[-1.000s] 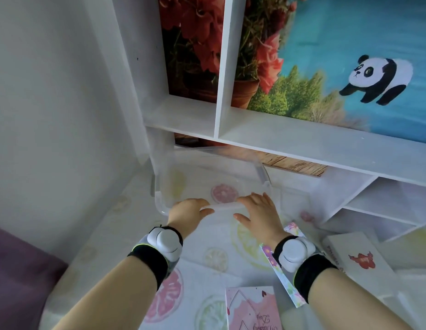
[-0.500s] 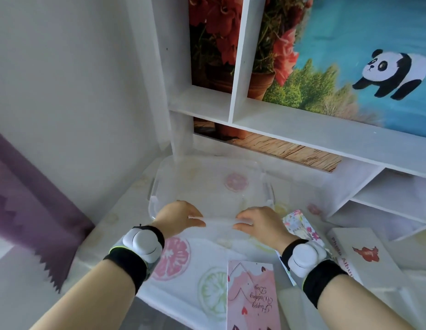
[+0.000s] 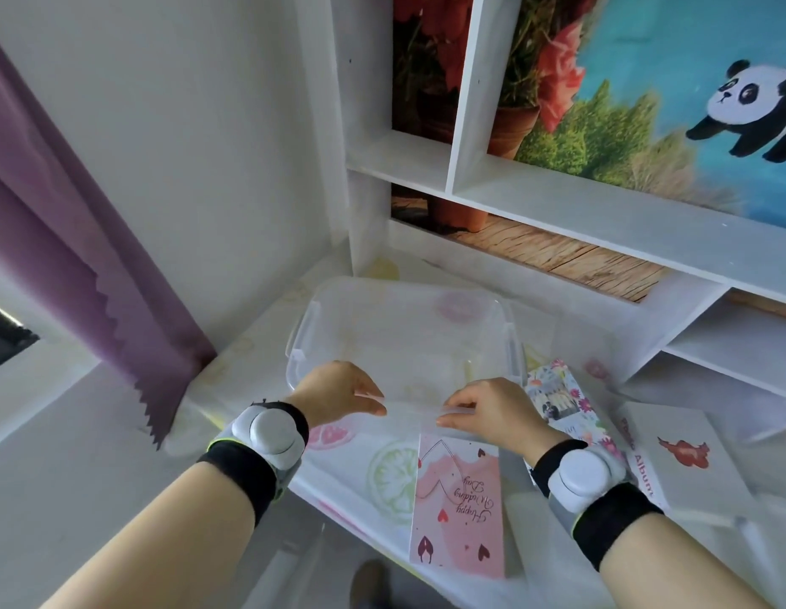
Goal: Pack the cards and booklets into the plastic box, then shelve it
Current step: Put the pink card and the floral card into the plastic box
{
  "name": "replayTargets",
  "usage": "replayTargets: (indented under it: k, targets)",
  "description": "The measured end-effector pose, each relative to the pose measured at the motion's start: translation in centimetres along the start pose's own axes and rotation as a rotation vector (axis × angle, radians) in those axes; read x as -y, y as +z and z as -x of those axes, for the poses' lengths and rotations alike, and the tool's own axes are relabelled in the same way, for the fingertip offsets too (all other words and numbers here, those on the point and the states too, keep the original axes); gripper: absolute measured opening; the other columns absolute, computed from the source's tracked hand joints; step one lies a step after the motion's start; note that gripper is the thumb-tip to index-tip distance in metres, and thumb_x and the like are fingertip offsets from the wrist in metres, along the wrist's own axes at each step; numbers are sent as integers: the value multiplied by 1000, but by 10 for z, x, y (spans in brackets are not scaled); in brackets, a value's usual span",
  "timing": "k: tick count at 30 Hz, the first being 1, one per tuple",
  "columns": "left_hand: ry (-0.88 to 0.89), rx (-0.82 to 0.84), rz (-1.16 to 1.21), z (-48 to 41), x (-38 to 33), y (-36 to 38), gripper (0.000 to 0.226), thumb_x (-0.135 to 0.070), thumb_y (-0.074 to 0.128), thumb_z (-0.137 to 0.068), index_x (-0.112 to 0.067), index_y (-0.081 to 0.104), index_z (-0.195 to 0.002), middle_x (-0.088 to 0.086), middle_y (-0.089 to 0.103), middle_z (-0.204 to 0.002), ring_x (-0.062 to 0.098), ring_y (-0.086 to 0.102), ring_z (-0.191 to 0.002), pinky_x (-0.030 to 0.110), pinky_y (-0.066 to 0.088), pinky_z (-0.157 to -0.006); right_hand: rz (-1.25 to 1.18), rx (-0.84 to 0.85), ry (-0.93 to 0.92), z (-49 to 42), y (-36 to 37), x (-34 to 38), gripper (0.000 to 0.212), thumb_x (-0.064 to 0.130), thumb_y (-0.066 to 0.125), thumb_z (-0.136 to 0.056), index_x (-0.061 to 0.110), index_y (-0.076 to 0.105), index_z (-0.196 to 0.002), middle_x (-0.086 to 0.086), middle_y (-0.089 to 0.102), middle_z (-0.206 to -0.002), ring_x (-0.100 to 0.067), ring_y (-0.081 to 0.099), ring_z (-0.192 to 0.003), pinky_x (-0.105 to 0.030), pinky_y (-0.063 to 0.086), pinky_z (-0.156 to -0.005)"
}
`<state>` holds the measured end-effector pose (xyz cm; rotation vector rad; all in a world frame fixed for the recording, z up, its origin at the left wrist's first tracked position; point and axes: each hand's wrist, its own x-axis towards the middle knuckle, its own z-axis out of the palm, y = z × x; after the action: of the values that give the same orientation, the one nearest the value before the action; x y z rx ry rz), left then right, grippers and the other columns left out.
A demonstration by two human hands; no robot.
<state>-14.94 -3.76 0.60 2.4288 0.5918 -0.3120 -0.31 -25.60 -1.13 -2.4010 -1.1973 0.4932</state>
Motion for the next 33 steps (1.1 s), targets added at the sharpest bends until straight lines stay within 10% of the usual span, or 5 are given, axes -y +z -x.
replayTargets:
  k: [10, 15, 20, 25, 33]
  targets:
    - [53, -376, 11, 25, -5, 34, 50, -45, 74, -75, -27, 64, -121, -5, 62, -131, 15, 49, -132, 30, 41, -106, -3, -252, -130, 13, 0, -12, 50, 56, 53, -85, 16, 70, -110, 3, 70, -110, -14, 60, -105, -20, 39, -87]
    - [92, -945, 23, 46, -22, 70, 27, -37, 63, -84, -11, 56, -87, 0, 59, -82, 18, 53, -73, 29, 45, -67, -106, -775, 59, 24, -2, -49, 46, 44, 49, -88, 5, 59, -111, -14, 58, -118, -32, 52, -109, -34, 36, -92]
    - [-94, -559, 246, 52, -37, 124, 30, -39, 55, -92, -13, 49, -78, -7, 49, -62, 16, 46, -55, 31, 40, -53, -5, -713, 409, 52, 11, -90, 62, 48, 54, -86, 1, 51, -126, -26, 50, -133, -44, 46, -121, -49, 38, -99]
    - [-434, -42, 349, 35, -44, 164, 88, -65, 65, -73, -9, 38, -134, 9, 45, -130, 27, 54, -115, 38, 48, -95, 98, -395, 573, 77, 23, -130, 89, 55, 72, -72, 4, 38, -137, -22, 42, -142, -40, 38, -131, -47, 33, -106]
    - [-507, 160, 303, 19, -56, 193, 100, -66, 71, -48, -9, 37, -123, 7, 54, -119, 25, 58, -112, 39, 53, -94, -332, -305, 650, 86, 26, -148, 82, 39, 80, -67, 5, 39, -130, -18, 56, -128, -36, 53, -117, -45, 49, -91]
